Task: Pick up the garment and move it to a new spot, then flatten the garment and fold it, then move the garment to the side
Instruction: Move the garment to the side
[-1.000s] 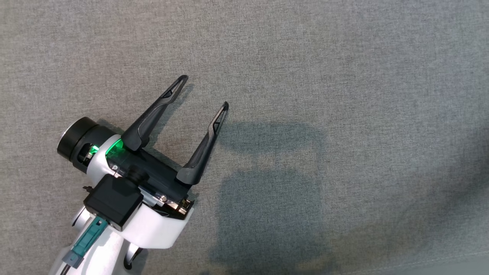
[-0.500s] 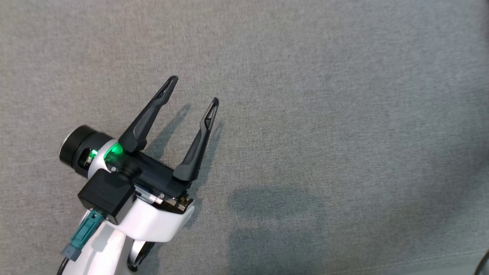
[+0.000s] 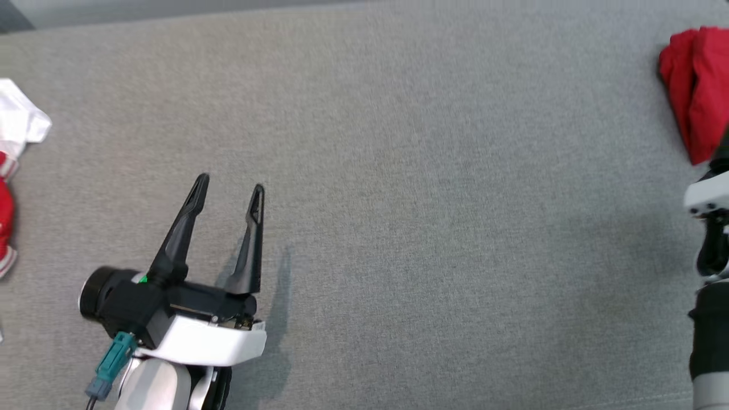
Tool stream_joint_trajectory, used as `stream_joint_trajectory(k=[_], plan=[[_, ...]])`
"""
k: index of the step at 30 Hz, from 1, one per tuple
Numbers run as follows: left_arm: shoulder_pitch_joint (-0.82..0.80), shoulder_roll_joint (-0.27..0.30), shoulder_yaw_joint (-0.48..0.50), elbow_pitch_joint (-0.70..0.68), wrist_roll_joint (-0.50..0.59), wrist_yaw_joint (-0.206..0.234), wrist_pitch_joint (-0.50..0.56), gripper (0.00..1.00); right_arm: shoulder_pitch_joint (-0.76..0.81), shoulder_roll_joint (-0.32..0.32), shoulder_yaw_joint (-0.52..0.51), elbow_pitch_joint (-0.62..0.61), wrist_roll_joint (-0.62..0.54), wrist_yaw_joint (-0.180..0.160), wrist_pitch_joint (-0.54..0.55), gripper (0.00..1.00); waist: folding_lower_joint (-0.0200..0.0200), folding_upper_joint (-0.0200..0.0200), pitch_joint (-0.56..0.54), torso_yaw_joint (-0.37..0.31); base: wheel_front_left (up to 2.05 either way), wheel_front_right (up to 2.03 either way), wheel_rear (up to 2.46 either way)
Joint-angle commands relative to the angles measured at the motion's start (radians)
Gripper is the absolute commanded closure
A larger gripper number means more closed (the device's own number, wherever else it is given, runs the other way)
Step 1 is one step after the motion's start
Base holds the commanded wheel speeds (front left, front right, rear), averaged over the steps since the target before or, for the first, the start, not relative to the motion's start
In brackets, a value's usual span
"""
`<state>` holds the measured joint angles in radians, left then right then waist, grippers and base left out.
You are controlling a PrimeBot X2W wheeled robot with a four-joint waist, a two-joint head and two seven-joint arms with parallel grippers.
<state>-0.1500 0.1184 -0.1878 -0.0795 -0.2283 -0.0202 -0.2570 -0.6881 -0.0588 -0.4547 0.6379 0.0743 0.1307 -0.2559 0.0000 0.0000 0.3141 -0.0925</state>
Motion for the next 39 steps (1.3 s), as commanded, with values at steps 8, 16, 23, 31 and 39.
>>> stream_joint_trajectory(k=[8,16,23,31,39], plan=[[0.063,-0.029,0.093,-0.001,-0.012,0.013,-0.005,0.00,0.133,0.008,0.287,-0.136,0.084,0.000,-0.006,0.00,0.0000,0.0000,-0.134,0.052,0.00,0.00,0.00],[0.125,-0.051,0.146,0.012,-0.014,0.022,-0.005,0.00,0.263,0.008,0.493,-0.278,0.127,0.000,-0.006,0.00,0.0000,0.0000,-0.198,0.094,0.00,0.00,0.00],[0.180,-0.062,0.177,0.023,-0.005,0.015,-0.005,0.00,0.398,0.008,0.534,-0.395,0.098,0.000,-0.006,0.00,0.0000,0.0000,-0.258,0.130,0.00,0.00,0.00],[0.248,-0.066,0.193,0.034,0.009,0.010,-0.005,0.00,0.545,0.008,0.560,-0.462,0.111,0.000,-0.006,0.00,0.0000,0.0000,-0.322,0.148,0.00,0.00,0.00],[0.305,-0.068,0.205,0.025,0.048,-0.008,-0.005,0.00,0.662,0.008,0.543,-0.539,0.119,0.000,-0.006,0.00,0.0000,0.0000,-0.365,0.148,0.00,0.00,0.00]])
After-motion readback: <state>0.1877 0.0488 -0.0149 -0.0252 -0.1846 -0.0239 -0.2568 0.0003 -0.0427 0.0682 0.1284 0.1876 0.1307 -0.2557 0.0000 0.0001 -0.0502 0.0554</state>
